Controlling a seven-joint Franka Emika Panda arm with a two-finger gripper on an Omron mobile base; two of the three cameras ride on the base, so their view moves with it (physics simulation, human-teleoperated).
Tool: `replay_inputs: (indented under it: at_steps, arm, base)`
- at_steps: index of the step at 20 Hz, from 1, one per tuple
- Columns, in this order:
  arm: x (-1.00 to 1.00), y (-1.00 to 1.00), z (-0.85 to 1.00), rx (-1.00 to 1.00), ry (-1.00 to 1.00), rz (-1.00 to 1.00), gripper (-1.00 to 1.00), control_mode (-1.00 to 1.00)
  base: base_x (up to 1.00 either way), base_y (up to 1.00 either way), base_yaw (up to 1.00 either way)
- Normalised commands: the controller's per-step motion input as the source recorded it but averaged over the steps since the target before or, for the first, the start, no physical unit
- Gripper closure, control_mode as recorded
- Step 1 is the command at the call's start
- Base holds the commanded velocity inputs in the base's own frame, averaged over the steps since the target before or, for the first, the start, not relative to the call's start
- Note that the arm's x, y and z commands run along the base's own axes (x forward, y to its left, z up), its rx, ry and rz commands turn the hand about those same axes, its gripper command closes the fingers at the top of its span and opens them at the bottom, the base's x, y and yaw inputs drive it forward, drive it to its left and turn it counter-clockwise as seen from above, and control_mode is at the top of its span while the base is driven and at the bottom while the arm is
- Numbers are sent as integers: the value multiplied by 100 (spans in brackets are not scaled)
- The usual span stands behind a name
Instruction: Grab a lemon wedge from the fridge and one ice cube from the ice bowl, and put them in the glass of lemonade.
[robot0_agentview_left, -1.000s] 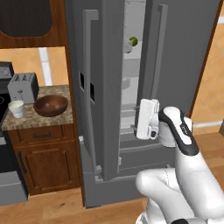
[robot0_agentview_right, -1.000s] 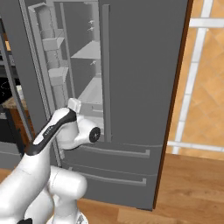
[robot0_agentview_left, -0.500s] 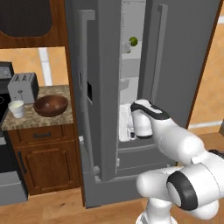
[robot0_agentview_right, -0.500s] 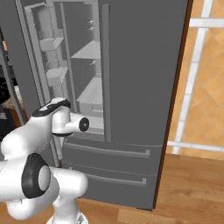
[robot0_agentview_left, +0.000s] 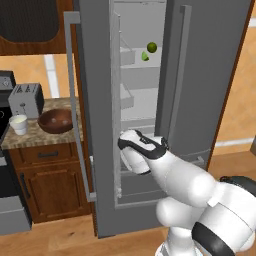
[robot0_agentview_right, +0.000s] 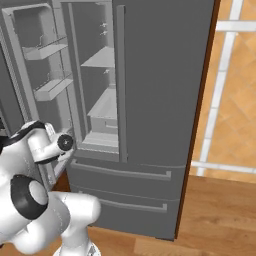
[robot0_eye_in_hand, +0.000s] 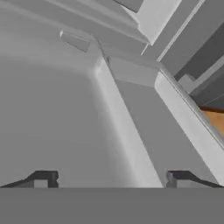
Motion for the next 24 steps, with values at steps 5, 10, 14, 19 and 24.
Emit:
replay_inputs:
  at_steps: [5,10,14,19,24]
  arm:
    - [-12,65,11,-29,-23,-1,-100,-100]
    - [-42,-64,61,-12,-17,-8,-100,-100]
    - [-40,-96,100,-1,-4,-12,-100,-100]
    - [-19,-75,100,0,-1,-8,-100,-100]
    - [-13,-62,100,0,0,-6,-100,-100]
  base:
    - [0,0,0]
    - [0,0,0]
    - [0,0,0]
    - [0,0,0]
    - [0,0,0]
